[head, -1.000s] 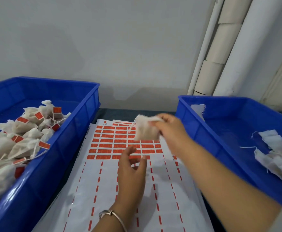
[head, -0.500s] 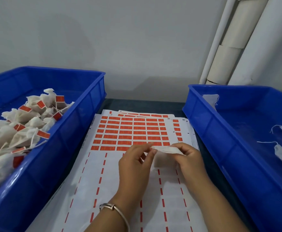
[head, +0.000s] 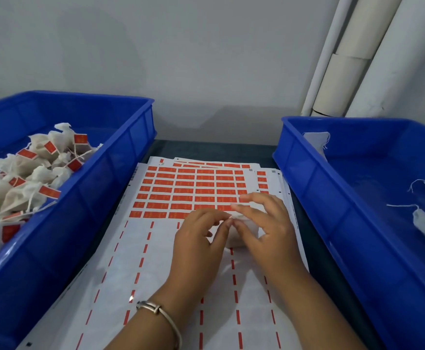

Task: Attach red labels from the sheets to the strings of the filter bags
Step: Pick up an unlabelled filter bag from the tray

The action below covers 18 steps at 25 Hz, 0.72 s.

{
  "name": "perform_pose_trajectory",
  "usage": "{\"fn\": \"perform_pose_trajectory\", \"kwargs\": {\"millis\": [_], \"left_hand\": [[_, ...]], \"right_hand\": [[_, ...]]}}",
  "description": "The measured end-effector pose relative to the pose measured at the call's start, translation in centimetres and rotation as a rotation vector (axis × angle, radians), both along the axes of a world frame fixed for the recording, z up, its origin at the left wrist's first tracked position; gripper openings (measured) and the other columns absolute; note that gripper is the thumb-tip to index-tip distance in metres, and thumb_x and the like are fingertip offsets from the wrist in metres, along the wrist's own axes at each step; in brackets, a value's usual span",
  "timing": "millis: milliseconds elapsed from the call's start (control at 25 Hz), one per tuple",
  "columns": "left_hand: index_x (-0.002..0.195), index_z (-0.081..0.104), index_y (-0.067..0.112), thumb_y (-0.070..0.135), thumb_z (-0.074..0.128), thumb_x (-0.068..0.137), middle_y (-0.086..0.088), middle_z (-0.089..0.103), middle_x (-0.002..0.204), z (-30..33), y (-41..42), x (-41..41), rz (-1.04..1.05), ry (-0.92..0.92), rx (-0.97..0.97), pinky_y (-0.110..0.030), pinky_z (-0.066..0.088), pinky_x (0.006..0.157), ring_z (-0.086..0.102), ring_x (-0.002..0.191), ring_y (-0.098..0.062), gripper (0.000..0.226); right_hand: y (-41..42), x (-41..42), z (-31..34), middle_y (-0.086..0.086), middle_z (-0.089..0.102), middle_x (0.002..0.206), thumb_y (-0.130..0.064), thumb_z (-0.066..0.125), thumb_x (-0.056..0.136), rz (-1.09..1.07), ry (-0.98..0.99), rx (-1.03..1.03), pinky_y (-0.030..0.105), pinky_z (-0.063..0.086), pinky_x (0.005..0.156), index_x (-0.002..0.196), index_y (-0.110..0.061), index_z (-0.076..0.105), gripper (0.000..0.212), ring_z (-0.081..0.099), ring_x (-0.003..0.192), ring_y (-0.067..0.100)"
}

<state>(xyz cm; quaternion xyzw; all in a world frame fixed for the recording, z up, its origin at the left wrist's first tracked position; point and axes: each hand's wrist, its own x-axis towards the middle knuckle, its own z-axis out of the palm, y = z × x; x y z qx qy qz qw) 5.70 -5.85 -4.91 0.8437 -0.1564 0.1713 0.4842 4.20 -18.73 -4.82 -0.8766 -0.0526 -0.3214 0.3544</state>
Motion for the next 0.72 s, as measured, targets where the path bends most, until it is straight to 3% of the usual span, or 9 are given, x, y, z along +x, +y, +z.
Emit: {"fn": "perform_pose_trajectory", "kwargs": {"millis": [120, 280, 440, 560, 640, 720], "left_hand": [[0.088, 0.051, 0.046, 0.033, 0.058, 0.084, 0.04, 0.043, 0.081, 0.3, 0.2, 0.0, -0.014, -0.02, 0.029, -0.004, 0.039, 0.062, 0.051, 0.081, 0.014, 0.015], [0.083, 0.044, 0.051, 0.046, 0.044, 0.078, 0.039, 0.043, 0.081, 0.6, 0.3, 0.0, 0.001, -0.057, 0.023, -0.003, 0.037, 0.065, 0.045, 0.092, 0.022, 0.007], [0.084, 0.042, 0.045, 0.04, 0.044, 0.083, 0.036, 0.042, 0.078, 0.4, 0.5, 0.5, 0.062, -0.035, 0.046, 0.0, 0.036, 0.057, 0.052, 0.077, 0.009, 0.005], [0.09, 0.044, 0.04, 0.042, 0.04, 0.08, 0.036, 0.04, 0.077, 0.8, 1.0, 1.0, 0.155, -0.008, 0.031, -0.002, 0.029, 0.058, 0.048, 0.07, 0.007, 0.011], [0.091, 0.045, 0.038, 0.044, 0.037, 0.077, 0.034, 0.04, 0.079, 1.0, 1.5, 1.3, 0.167, -0.009, 0.038, -0.003, 0.028, 0.06, 0.048, 0.071, 0.006, 0.017], [0.092, 0.046, 0.036, 0.039, 0.042, 0.082, 0.029, 0.042, 0.081, 1.1, 1.8, 1.7, 0.172, -0.005, 0.059, -0.004, 0.029, 0.064, 0.048, 0.072, 0.003, 0.011]], "right_hand": [[-0.1, -0.2, 0.3, -0.003, 0.058, 0.125, -0.036, 0.062, 0.081, 0.048, 0.024, 0.023, 0.018, 0.031, 0.097, 0.107, -0.023, 0.072, 0.031, 0.046, 0.119, 0.013], [-0.1, -0.3, 0.4, -0.007, 0.059, 0.118, -0.043, 0.058, 0.083, 0.051, 0.008, 0.108, 0.022, 0.037, 0.095, 0.103, -0.02, 0.073, 0.034, 0.052, 0.115, 0.016], [0.3, -0.2, 0.2, -0.024, 0.051, 0.111, -0.043, 0.054, 0.086, 0.022, -0.007, 0.121, 0.019, 0.037, 0.092, 0.101, -0.017, 0.071, 0.035, 0.052, 0.105, 0.005], [-0.1, -0.2, 0.0, -0.036, 0.045, 0.106, -0.031, 0.068, 0.083, 0.016, 0.067, 0.152, 0.01, 0.032, 0.088, 0.091, -0.031, 0.063, 0.009, 0.051, 0.1, -0.006], [-0.6, -0.3, 0.1, -0.039, 0.047, 0.102, -0.029, 0.071, 0.082, 0.025, 0.138, 0.179, 0.002, 0.032, 0.084, 0.084, -0.041, 0.056, 0.019, 0.051, 0.099, -0.012], [-0.8, -0.3, 0.3, -0.04, 0.051, 0.098, -0.037, 0.068, 0.082, 0.036, 0.227, 0.217, -0.001, 0.034, 0.078, 0.083, -0.043, 0.056, 0.013, 0.048, 0.101, -0.017]]}}
